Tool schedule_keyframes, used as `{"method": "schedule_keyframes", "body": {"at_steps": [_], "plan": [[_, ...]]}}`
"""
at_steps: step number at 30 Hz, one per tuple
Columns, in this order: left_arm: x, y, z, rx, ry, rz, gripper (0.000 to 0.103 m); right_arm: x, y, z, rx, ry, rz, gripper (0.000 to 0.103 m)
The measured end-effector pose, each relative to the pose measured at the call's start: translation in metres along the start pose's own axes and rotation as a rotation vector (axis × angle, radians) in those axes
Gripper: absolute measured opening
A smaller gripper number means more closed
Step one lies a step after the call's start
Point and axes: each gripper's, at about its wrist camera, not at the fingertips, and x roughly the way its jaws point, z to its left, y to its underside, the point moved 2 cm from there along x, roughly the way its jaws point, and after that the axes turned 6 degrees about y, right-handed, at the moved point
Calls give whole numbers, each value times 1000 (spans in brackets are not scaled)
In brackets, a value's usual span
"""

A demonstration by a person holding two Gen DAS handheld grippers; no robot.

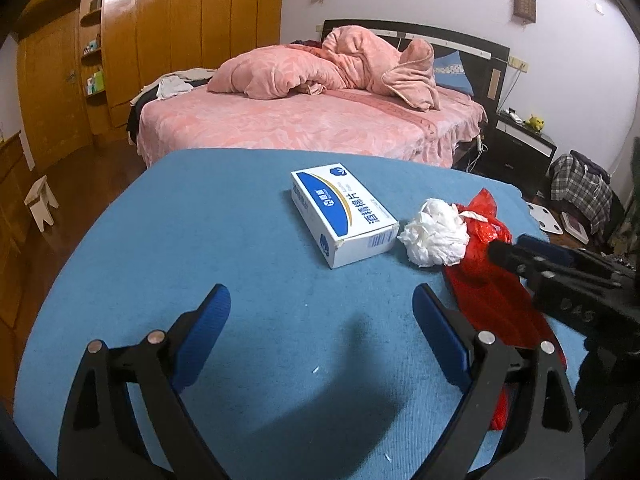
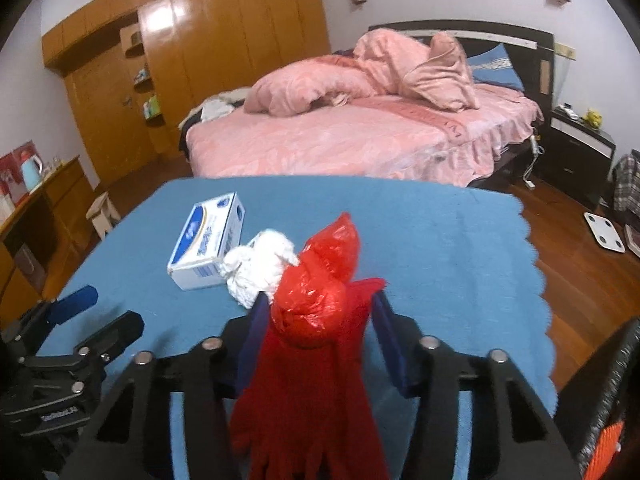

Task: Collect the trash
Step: 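Grasp the red plastic bag with the right gripper, then grasp the white tissue ball with the left gripper while the right gripper holds the red bag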

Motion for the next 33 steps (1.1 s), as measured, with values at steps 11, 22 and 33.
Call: {"method": "schedule_keyframes", "body": {"at_steps": [11, 22, 33], "plan": [[6, 2, 0, -4, 5, 17, 86, 10, 4, 1, 10, -83, 54, 33], [13, -9, -40, 19, 98, -21, 79, -13, -9, -50, 114, 63, -58, 33], [53, -23, -80, 34, 158, 26, 66, -4, -1, -87, 176, 105, -12, 33]]}}
